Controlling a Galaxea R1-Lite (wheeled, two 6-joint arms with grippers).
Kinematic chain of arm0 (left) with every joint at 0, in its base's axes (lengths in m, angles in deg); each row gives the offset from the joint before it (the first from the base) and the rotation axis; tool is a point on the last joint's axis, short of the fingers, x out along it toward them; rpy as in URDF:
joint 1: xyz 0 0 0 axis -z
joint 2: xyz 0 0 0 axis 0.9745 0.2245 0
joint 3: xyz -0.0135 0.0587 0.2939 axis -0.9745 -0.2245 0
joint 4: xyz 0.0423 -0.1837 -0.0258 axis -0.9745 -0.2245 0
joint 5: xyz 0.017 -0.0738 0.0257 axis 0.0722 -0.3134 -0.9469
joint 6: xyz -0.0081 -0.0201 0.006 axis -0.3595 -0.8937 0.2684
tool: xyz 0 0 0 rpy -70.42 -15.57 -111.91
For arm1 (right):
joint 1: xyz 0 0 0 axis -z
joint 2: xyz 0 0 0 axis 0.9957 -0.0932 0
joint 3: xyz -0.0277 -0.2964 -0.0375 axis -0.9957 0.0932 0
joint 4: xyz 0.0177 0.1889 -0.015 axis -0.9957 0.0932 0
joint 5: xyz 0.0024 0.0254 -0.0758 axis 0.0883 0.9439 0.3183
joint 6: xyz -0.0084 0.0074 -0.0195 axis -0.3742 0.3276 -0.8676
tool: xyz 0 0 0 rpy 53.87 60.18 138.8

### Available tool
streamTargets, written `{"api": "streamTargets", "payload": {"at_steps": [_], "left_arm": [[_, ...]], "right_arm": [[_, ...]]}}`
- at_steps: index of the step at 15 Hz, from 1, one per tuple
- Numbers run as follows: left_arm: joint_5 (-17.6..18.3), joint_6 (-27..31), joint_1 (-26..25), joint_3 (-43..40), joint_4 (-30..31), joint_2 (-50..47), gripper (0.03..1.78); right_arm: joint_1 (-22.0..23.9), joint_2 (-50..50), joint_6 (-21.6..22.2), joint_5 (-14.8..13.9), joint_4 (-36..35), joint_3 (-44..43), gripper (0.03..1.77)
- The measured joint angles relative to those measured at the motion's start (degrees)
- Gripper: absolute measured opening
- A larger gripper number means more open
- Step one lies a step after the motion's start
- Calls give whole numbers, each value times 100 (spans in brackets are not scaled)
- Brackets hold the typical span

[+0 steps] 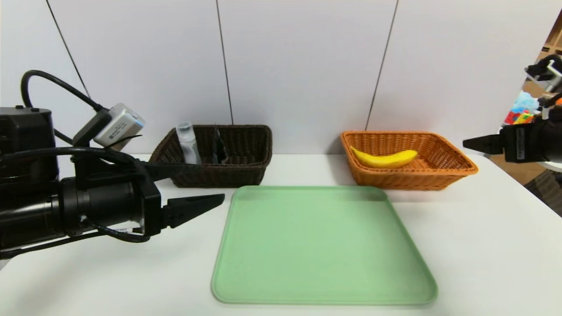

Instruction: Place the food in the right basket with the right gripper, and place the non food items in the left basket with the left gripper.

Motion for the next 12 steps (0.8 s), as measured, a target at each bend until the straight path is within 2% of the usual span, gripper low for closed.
{"api": "streamTargets", "payload": {"at_steps": [3, 6, 8, 12], "left_arm": [[-664, -107, 0, -254, -33, -457, 169], [-1156, -88, -11, -532, -285, -1028, 169], [-1302, -13, -144, -666, -661, -1430, 169], [-1335, 196, -572, -1140, -1122, -2402, 169]], "right_arm": [[134, 511, 364, -37, -91, 384, 169], [401, 996, 492, -34, -105, 817, 169], [505, 1332, 505, -41, -102, 1098, 169], [568, 2183, 492, -52, -66, 1721, 169]]}}
